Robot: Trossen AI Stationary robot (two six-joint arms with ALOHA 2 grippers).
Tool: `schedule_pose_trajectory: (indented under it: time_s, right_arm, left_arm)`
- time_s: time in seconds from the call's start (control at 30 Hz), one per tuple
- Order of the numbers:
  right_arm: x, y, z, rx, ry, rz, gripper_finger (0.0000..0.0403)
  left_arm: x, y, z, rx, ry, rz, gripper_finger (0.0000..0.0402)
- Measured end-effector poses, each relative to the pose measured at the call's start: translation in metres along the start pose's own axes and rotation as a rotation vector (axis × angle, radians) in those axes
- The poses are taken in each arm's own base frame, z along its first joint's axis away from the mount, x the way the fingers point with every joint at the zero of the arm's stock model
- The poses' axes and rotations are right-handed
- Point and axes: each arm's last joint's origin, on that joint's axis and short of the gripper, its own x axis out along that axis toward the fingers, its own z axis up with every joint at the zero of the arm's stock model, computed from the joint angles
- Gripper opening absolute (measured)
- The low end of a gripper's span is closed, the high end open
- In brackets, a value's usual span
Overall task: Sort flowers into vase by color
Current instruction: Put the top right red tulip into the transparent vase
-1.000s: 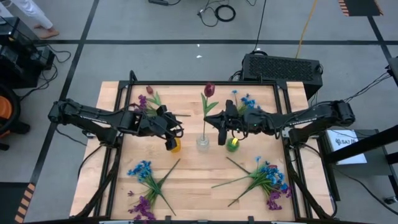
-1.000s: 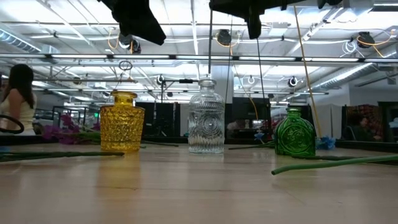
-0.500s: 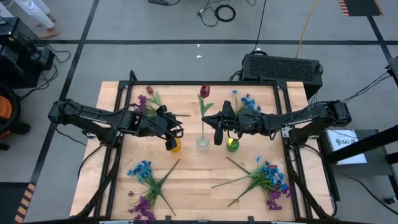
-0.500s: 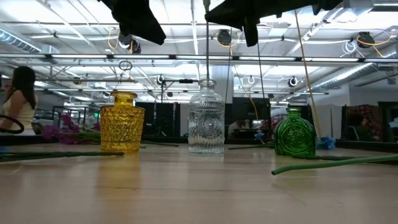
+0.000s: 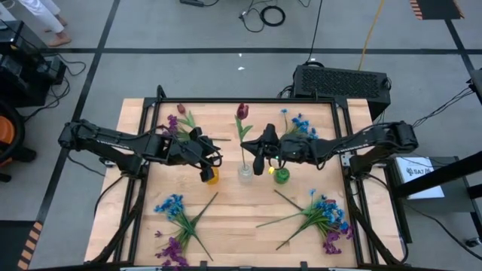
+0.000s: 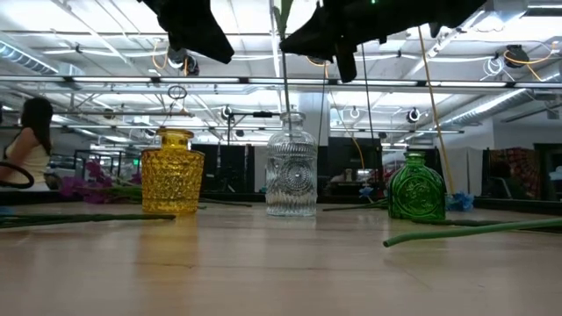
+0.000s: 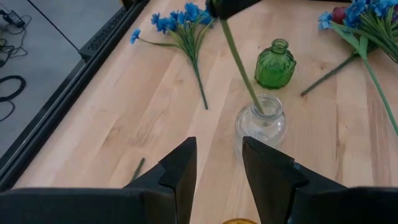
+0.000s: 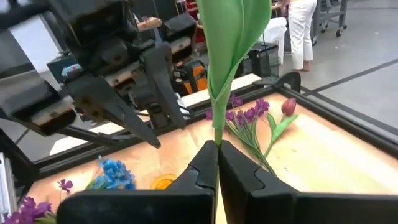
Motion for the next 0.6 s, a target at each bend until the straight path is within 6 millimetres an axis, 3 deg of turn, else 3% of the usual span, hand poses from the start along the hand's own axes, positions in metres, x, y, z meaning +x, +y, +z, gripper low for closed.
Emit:
schedule_pose_trajectory:
  time_s: [0.6]
  right_arm:
    - [0.0026, -0.0028, -0.0098, 0.038, 0.071, -0.027, 0.0]
  left_arm:
    - [-0.0001, 0.0001, -0.0002, 0.002, 0.003, 0.001, 0.0137]
